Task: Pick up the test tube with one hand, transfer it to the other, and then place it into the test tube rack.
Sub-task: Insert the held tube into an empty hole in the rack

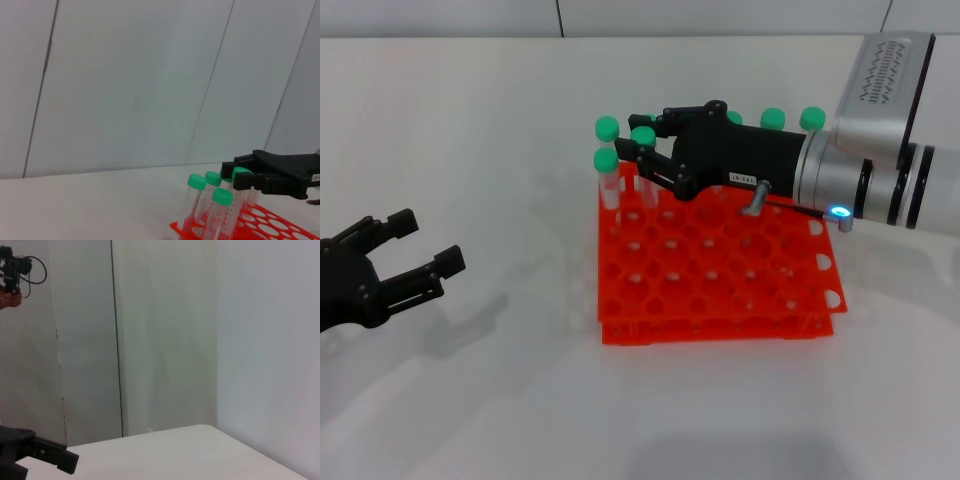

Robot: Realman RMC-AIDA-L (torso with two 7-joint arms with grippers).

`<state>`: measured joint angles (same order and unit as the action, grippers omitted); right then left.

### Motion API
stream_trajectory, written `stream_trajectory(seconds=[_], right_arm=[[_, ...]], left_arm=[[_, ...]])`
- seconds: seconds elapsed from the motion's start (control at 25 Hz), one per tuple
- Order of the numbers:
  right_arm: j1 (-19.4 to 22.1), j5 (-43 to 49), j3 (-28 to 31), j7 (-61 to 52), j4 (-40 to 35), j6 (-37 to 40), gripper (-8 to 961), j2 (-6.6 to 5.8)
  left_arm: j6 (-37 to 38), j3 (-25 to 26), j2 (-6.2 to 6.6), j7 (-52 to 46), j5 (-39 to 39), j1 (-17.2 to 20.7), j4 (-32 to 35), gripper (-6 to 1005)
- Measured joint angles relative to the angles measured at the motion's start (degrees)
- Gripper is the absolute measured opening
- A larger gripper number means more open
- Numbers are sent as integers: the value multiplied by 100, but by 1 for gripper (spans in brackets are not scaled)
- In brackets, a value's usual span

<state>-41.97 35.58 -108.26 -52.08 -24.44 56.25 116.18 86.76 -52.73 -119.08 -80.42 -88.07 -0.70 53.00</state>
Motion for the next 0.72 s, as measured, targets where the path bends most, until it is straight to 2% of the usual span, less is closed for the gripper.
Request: stream_trajectory(seconds=[0.6,0.72], right_arm=[[-5,1,-3,-113,-16,-1,390,0],[24,8,3,-178,-98,51,450,-3]], left_arm=[[43,0,0,2,1,27,0,893],[45,0,0,43,9,41,0,893]])
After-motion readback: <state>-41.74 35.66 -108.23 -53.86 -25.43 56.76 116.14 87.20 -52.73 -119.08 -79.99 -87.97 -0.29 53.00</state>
